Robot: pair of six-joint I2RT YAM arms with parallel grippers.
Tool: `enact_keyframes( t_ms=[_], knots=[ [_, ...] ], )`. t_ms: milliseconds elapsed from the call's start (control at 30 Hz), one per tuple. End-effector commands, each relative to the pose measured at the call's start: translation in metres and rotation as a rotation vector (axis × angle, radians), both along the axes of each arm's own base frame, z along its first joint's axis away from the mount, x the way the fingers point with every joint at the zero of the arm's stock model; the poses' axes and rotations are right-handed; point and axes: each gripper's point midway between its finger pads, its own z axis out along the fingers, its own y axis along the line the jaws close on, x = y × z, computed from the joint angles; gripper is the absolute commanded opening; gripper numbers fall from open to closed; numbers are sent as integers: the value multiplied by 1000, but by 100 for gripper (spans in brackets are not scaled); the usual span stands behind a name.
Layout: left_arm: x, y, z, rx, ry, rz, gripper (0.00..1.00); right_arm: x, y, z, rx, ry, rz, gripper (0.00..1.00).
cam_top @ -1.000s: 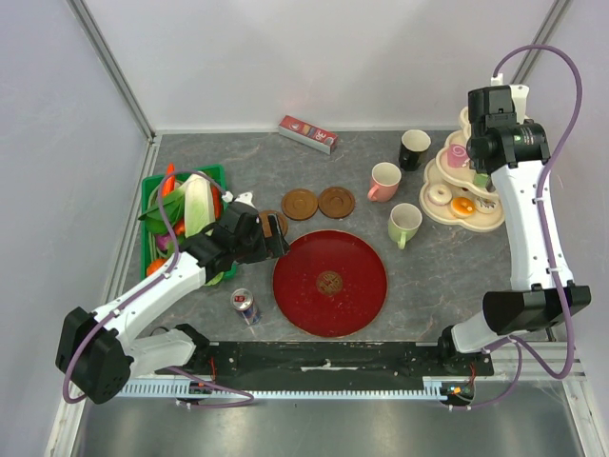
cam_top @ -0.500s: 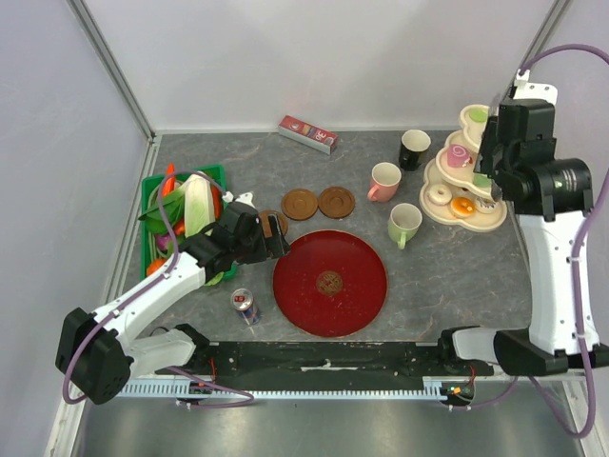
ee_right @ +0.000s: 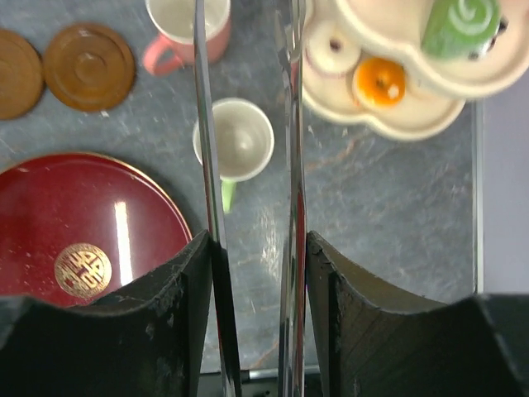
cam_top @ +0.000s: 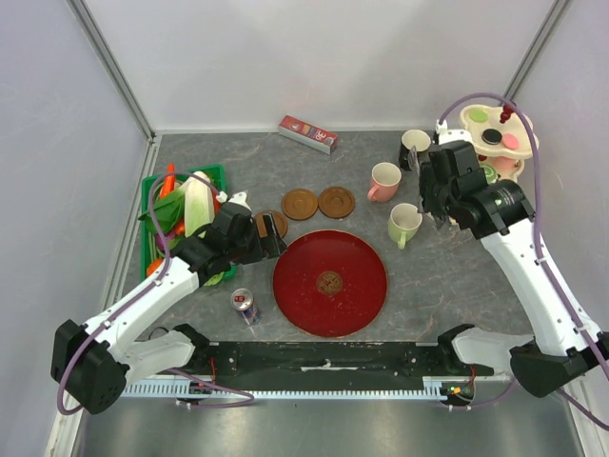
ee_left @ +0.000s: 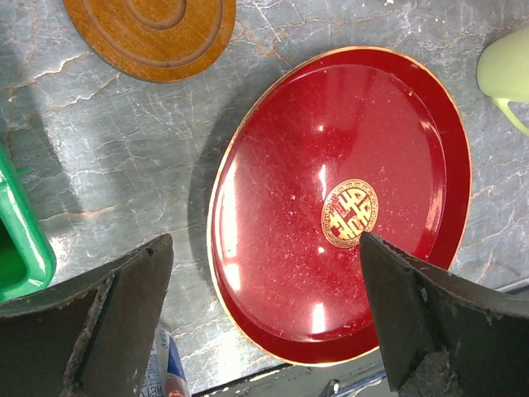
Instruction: Serve the afternoon tea
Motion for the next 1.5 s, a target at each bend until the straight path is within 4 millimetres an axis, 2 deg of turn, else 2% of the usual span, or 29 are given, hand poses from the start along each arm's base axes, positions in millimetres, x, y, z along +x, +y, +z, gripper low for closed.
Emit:
enact_keyframes(
  t_ms=[0,133,233,367,533,700,900,1067,1200,1267,1367,1467],
  knots=[
    [2,2,16,-9,-39,-6,99,-25,-20,-6,69,-58,-146,53],
    [1,1,14,-14,-30,-7,99,-48,-43,-28,70,-65,-282,53],
    [0,0,12,-12,-23,-10,99,-58,-42,-48,95,-22,-290,54],
    [-1,1,9,-14,-14,-5,99,-70,-55,-83,75,19,-408,54],
    [-1,0,8,-13,-13,-12,99,-82,-62,-128,90,60,-523,57],
    [-2,0,7,-11,-8,-14,99,-89,-53,-174,135,115,-525,57],
    [-3,1,6,-13,-2,-13,99,-93,-49,-217,114,196,-533,66],
    [-4,3,5,-8,3,-3,99,-91,-40,-233,157,226,-543,76],
    [-5,1,3,-12,13,-7,99,-92,-41,-243,154,225,-551,94],
    [-6,1,3,-14,18,-14,99,-90,-42,-241,143,216,-543,98],
    [-8,0,4,-17,24,-19,99,-82,-38,-230,160,179,-499,98],
    [-8,1,5,-16,27,-12,99,-65,-18,-208,209,129,-333,98]
  ],
)
